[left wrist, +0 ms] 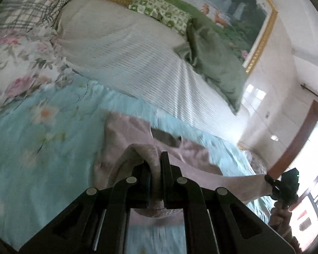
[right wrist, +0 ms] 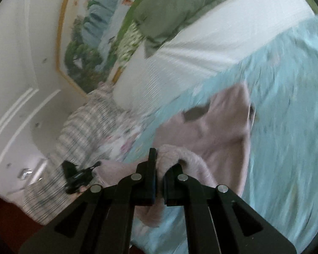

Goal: Fold small clothes
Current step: 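Lay the hem over the collar and open both grippers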

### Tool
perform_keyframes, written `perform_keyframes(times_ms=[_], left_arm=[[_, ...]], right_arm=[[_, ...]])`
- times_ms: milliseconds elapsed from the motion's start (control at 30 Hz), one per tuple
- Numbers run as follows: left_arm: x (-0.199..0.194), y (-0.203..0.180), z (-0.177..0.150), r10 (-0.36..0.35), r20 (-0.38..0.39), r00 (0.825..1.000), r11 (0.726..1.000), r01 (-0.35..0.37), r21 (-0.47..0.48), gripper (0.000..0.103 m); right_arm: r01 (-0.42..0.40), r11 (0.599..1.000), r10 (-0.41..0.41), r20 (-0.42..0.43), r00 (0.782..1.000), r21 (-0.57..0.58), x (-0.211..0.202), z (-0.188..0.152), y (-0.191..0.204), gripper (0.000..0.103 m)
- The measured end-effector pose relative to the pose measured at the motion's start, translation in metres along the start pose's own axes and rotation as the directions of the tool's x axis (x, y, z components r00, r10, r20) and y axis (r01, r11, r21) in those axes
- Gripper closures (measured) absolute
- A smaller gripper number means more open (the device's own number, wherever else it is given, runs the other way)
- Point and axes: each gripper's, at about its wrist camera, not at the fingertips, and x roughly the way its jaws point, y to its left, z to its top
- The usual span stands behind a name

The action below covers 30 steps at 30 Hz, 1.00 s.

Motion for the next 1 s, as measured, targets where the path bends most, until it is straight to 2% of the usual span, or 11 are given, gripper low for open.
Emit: perform_keyframes(times_ms=[133, 300, 500, 667, 733, 767, 800, 833, 867, 933, 1000], left_arm=[[0.062, 0.002, 0.032, 0.07, -0.015, 0.997, 0.998, -0.07, 0.003, 0.097], [0.136, 0.019, 0.055, 0.123, -0.082, 0.989, 0.992, -0.124, -0.005, 0.097], [0.217, 0.043, 0.059, 0.204, -0.158, 0.966, 0.979, -0.204, 0.019, 0.097], [0.271, 0.078, 0.045, 0.246, -0.252, 0.936, 0.967, -0.254, 0.002, 0.095], [0.277, 0.092, 0.039, 0.225, -0.288, 0.931, 0.97, -0.243, -0.028, 0.092], [0.272, 0.096, 0.037, 0.204, -0.287, 0.936, 0.973, -0.226, -0.045, 0.092], [0.264, 0.095, 0.036, 0.194, -0.279, 0.94, 0.975, -0.215, -0.047, 0.086], [0.256, 0.094, 0.034, 0.192, -0.272, 0.943, 0.977, -0.21, -0.04, 0.078], [0.246, 0.091, 0.032, 0.191, -0.261, 0.946, 0.978, -0.205, -0.028, 0.075], [0.225, 0.08, 0.024, 0.173, -0.256, 0.951, 0.984, -0.18, -0.003, 0.073], [0.208, 0.06, 0.008, 0.128, -0.278, 0.952, 0.992, -0.123, 0.035, 0.073]], right_arm=[[0.111, 0.994, -0.111, 0.017, 0.994, -0.002, 0.043, 0.046, -0.024, 0.097], [0.221, 0.974, -0.22, -0.013, 0.975, 0.043, 0.097, 0.085, -0.067, 0.097], [0.313, 0.946, -0.306, -0.076, 0.949, 0.089, 0.149, 0.102, -0.113, 0.097], [0.403, 0.908, -0.382, -0.167, 0.909, 0.118, 0.191, 0.099, -0.152, 0.095], [0.44, 0.887, -0.404, -0.225, 0.887, 0.142, 0.202, 0.094, -0.167, 0.095], [0.447, 0.881, -0.406, -0.235, 0.883, 0.155, 0.202, 0.092, -0.172, 0.095], [0.433, 0.883, -0.391, -0.228, 0.892, 0.179, 0.196, 0.09, -0.175, 0.095], [0.422, 0.885, -0.381, -0.213, 0.9, 0.197, 0.186, 0.089, -0.175, 0.089], [0.424, 0.882, -0.387, -0.196, 0.901, 0.205, 0.177, 0.09, -0.173, 0.074], [0.433, 0.877, -0.412, -0.138, 0.901, 0.208, 0.154, 0.088, -0.166, 0.05], [0.456, 0.876, -0.45, -0.072, 0.89, 0.156, 0.133, 0.084, -0.145, 0.05]])
